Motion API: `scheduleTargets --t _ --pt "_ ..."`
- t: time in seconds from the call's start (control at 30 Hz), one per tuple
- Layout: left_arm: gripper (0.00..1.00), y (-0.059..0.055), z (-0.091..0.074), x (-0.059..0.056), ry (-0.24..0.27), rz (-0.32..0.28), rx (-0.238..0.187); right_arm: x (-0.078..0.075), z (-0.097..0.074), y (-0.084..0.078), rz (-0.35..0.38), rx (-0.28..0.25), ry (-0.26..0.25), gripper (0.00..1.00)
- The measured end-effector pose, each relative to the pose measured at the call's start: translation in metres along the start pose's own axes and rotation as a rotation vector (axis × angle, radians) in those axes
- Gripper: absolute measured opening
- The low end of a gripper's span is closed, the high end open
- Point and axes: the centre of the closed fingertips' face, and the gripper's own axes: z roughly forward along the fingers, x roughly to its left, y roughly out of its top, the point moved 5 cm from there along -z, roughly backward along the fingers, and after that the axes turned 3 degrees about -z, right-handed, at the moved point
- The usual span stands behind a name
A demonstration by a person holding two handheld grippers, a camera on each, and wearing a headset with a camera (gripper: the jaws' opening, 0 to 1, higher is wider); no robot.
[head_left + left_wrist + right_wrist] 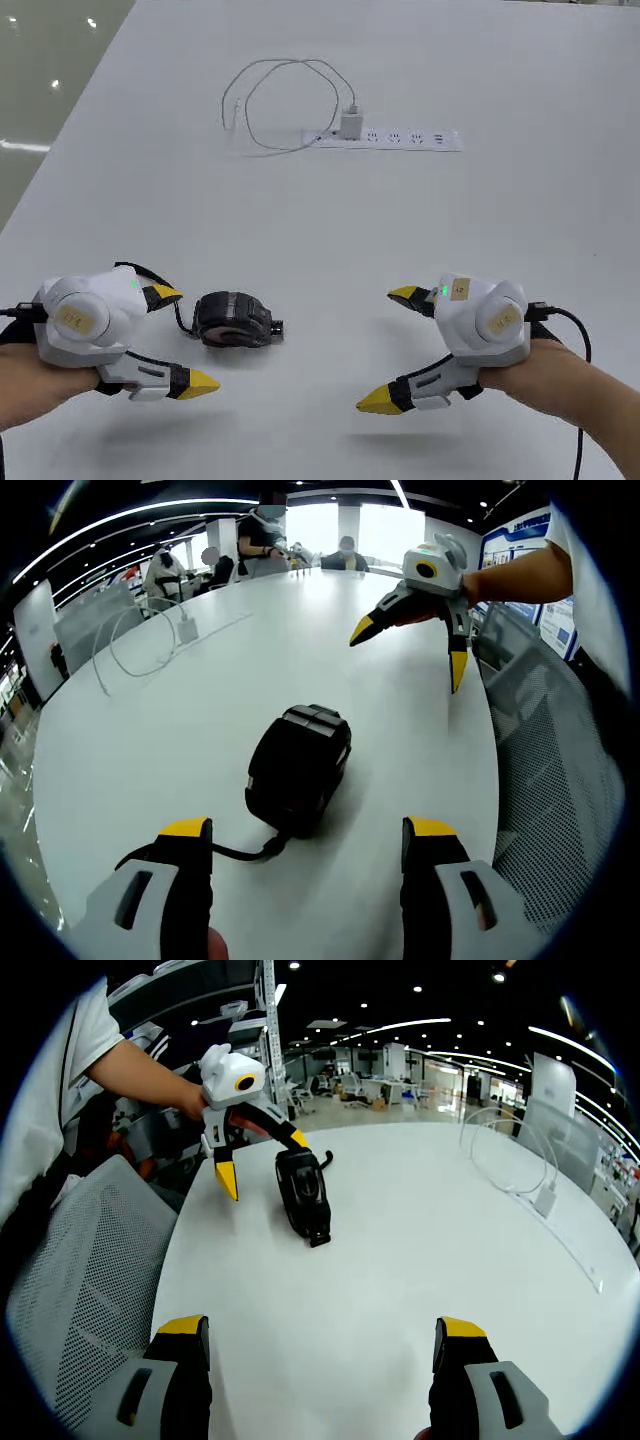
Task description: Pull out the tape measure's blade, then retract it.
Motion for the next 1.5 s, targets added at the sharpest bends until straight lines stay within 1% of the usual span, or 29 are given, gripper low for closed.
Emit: scheduleTargets --t 0.17,0.3,0.37,0.4,0.5,0.6,0.67,0.83,0.9,1.13,1.3,1.37,1.5 --pt "0.7 0.001 0.004 0.004 -0.017 0.025 0.022 -0.002 0.004 0.003 -0.004 -0.005 0.006 0.91" --pt "0.69 0.001 0.009 0.005 -0.027 0.052 0.049 -0.005 0.008 0.004 0.002 -0.01 0.011 0.91" --pt "0.67 0.003 0.01 0.005 -0.033 0.052 0.046 -0.006 0.009 0.004 0.005 -0.01 0.013 0.91" --pt "0.66 0.003 0.011 0.005 -0.036 0.053 0.052 -0.006 0.009 0.004 0.006 -0.011 0.014 0.91" --pt "0.64 0.001 0.015 0.007 -0.037 0.078 0.079 -0.008 0.01 0.006 0.007 -0.015 0.015 0.91" --pt "0.6 0.0 0.018 0.01 -0.037 0.098 0.096 -0.009 0.012 0.007 0.007 -0.017 0.017 0.91" --pt "0.59 0.002 0.019 0.011 -0.04 0.097 0.099 -0.009 0.013 0.006 0.006 -0.016 0.019 0.91" --pt "0.51 0.004 0.023 0.013 -0.06 0.113 0.117 -0.009 0.015 0.007 0.005 -0.014 0.024 0.91" --pt "0.5 0.004 0.024 0.014 -0.061 0.123 0.122 -0.009 0.016 0.007 0.005 -0.014 0.024 0.91" --pt "0.38 0.005 0.027 0.014 -0.095 0.135 0.136 -0.01 0.018 0.006 0.006 -0.012 0.032 0.9" --pt "0.35 0.006 0.029 0.016 -0.1 0.148 0.142 -0.009 0.02 0.007 0.004 -0.011 0.037 0.9" --pt "0.34 0.007 0.03 0.015 -0.11 0.142 0.142 -0.009 0.021 0.007 0.004 -0.01 0.038 0.9" --pt "0.31 0.006 0.032 0.014 -0.121 0.157 0.155 -0.009 0.022 0.007 0.007 -0.012 0.041 0.89"
